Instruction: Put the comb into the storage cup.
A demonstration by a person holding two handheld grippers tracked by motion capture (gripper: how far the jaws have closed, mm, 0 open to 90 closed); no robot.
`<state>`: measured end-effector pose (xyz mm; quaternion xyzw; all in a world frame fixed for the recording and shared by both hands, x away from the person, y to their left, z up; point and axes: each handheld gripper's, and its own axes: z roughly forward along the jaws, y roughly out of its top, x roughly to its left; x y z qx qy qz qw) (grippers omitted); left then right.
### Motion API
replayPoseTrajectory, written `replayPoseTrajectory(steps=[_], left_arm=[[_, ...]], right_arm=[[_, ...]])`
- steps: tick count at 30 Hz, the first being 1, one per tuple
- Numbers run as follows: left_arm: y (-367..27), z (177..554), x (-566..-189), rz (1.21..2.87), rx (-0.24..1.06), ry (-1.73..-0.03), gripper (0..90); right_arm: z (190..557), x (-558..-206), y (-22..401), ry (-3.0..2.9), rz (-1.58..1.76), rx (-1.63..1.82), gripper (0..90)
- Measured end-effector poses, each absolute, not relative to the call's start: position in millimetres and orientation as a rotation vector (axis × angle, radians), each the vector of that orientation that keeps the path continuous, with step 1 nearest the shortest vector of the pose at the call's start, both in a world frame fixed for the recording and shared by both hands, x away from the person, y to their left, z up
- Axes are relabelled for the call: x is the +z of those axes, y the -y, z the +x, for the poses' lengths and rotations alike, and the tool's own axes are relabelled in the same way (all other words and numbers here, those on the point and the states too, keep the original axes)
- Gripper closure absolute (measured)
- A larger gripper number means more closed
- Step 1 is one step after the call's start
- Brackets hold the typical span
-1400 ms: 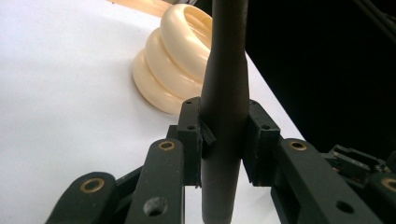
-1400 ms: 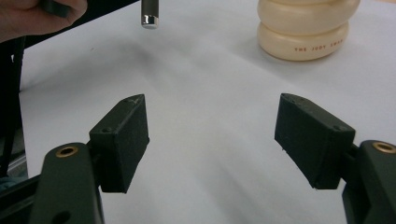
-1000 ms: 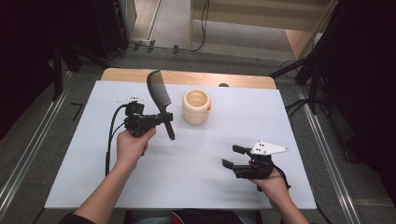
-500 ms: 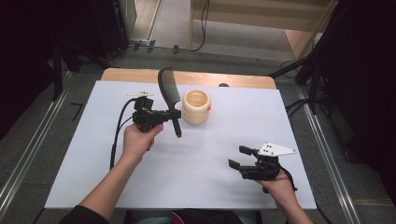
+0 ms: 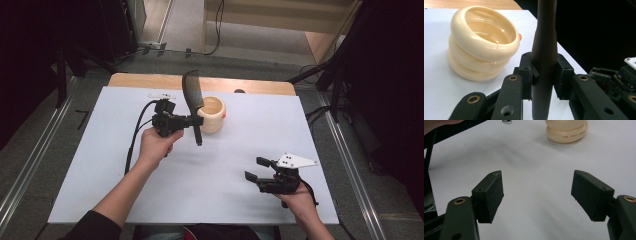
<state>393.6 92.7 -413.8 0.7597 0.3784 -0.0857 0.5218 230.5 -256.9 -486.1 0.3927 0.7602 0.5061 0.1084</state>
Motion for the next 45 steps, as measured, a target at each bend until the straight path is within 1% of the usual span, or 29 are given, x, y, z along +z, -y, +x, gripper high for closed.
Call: replayPoseTrajectory(steps=[20, 34, 45], left_arm=[[-71.5, 413.0, -396.2, 1.827, -0.218, -0.866, 72.3], [-65.1, 430.1, -380.9, 1.812, -0.156, -0.854, 72.3], [-68.0, 445.7, -372.9, 1.789, -0.105, -0.897, 72.3]], right_arm=[[232.4, -486.7, 260.5, -2.231, 1.177, 1.48, 24.0], [232.4, -486.3, 262.1, -2.224, 1.187, 1.474, 24.1], [232.6, -486.7, 261.8, -2.23, 1.188, 1.459, 24.2]])
